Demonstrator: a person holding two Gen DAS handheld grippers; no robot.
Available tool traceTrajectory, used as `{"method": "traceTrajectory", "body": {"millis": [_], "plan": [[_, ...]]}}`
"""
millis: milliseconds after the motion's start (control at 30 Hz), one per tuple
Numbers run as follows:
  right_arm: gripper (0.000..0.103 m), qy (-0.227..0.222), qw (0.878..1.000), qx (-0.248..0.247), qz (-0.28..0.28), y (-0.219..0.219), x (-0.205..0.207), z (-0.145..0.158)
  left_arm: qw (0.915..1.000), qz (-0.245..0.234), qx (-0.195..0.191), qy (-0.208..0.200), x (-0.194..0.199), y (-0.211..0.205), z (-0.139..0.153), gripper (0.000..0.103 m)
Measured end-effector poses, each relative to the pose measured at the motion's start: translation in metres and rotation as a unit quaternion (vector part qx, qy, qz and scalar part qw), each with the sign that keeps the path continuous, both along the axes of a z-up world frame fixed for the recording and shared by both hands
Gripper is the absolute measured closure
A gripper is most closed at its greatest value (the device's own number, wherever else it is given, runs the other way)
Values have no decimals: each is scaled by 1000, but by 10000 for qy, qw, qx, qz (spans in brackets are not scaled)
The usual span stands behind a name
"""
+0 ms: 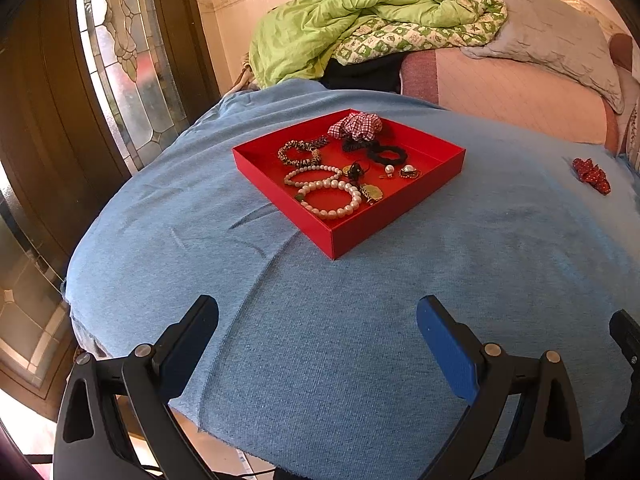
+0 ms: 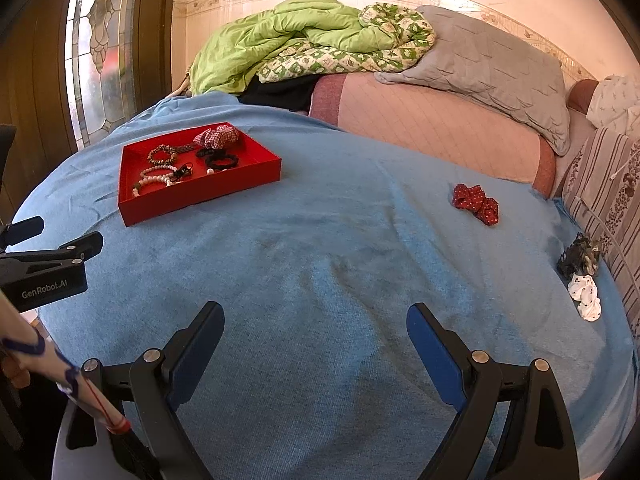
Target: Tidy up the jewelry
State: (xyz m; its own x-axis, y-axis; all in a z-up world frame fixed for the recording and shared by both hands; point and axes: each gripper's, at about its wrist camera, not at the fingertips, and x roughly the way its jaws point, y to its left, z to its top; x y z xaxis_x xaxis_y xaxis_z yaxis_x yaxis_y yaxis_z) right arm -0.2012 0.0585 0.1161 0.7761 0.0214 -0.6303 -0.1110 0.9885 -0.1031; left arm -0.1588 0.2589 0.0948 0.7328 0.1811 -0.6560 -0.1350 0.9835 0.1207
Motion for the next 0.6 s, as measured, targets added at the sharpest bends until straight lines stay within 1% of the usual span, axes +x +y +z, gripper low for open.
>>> {"method": "traceTrajectory", "body": {"millis": [600], "plan": [[8, 25, 10000, -38, -3, -1, -2, -2, 10000, 2, 1, 10, -1, 2, 0, 4]]}}
